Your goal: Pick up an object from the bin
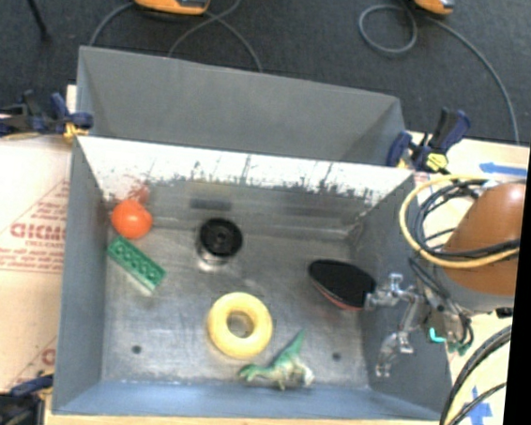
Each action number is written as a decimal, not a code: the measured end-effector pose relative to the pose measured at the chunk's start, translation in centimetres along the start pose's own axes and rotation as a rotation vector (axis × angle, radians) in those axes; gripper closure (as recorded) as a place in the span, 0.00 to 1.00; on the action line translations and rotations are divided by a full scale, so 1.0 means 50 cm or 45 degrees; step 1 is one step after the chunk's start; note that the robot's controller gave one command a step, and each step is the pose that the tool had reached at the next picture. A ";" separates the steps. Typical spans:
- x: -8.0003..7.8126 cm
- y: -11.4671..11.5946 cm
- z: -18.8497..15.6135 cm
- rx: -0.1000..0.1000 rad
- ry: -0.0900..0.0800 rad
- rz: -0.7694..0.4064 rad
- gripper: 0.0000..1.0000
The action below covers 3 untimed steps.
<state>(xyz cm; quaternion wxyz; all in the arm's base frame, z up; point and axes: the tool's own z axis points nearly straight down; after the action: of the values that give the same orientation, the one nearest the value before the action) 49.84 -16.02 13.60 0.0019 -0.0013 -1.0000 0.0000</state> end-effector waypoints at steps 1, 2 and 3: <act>-0.004 0.001 -0.008 0.002 -0.009 -0.004 0.00; 0.052 0.096 0.070 0.001 -0.007 -0.270 1.00; 0.050 0.096 0.069 0.002 -0.009 -0.272 0.00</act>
Offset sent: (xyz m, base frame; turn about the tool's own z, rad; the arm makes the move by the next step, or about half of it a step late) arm -0.0263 0.0490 -0.0348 -0.2119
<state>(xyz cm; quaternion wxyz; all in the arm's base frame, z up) 47.32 -11.20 10.16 -0.0016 0.1054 -0.9944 0.0006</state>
